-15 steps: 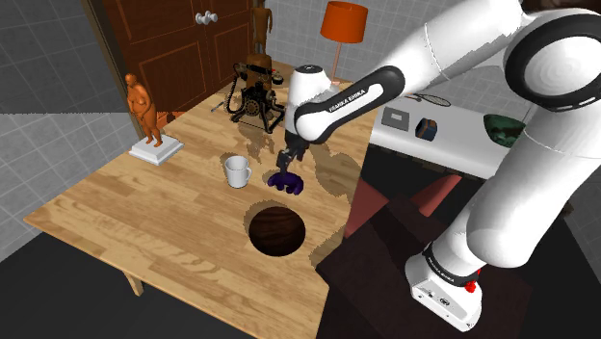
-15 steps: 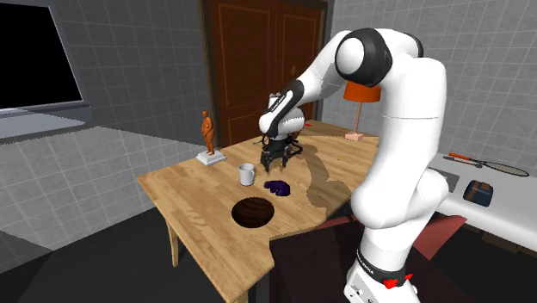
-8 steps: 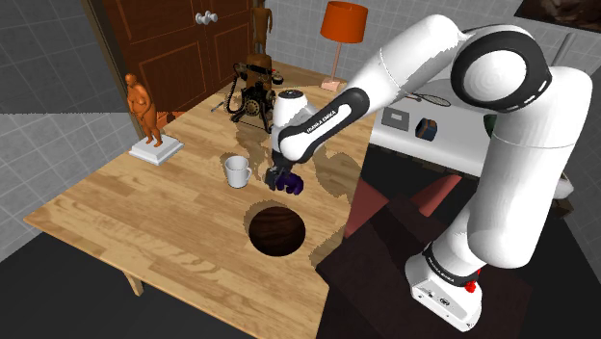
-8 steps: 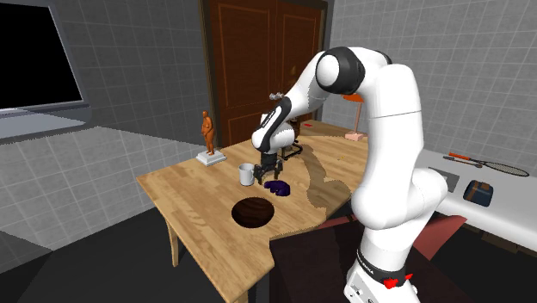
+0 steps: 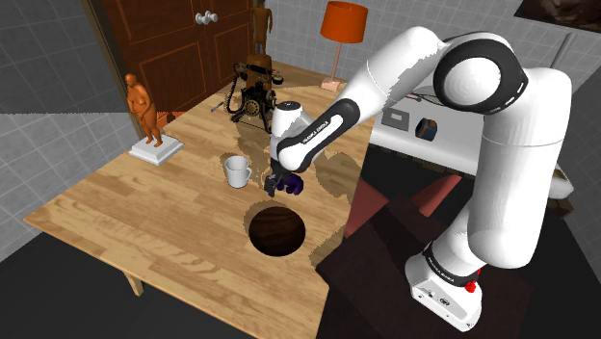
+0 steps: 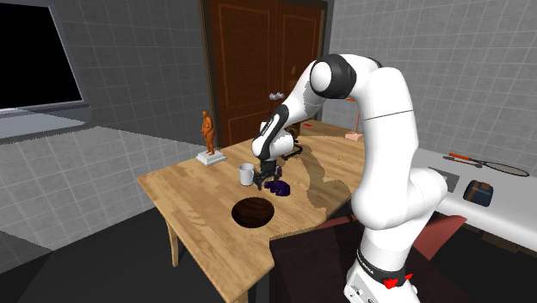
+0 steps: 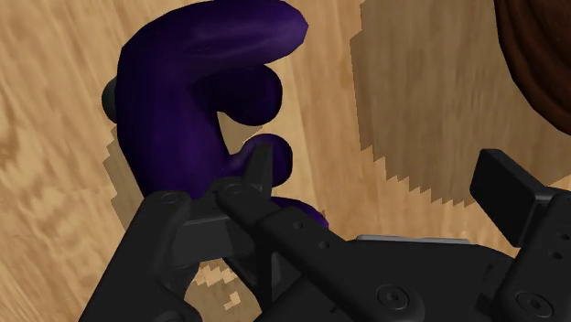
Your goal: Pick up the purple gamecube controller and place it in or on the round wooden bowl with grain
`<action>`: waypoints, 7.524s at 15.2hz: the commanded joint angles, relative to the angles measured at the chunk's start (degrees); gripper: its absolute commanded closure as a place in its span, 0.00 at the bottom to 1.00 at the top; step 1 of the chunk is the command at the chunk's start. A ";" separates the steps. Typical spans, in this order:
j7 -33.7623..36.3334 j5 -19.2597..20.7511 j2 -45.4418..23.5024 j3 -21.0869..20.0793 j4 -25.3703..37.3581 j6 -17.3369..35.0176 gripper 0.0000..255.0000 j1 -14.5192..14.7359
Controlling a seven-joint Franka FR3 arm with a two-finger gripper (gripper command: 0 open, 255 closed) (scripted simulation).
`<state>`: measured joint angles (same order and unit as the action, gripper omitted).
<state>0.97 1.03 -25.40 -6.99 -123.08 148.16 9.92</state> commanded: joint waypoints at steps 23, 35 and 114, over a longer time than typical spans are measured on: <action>-4.20 7.29 -3.36 4.92 12.80 -15.54 0.00 -0.84; -4.07 8.17 -7.37 5.57 12.76 -11.74 0.00 -0.95; 16.63 7.47 8.87 -3.30 -5.40 -11.60 1.00 11.35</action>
<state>17.60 8.51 -16.44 -10.27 -128.30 136.57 21.26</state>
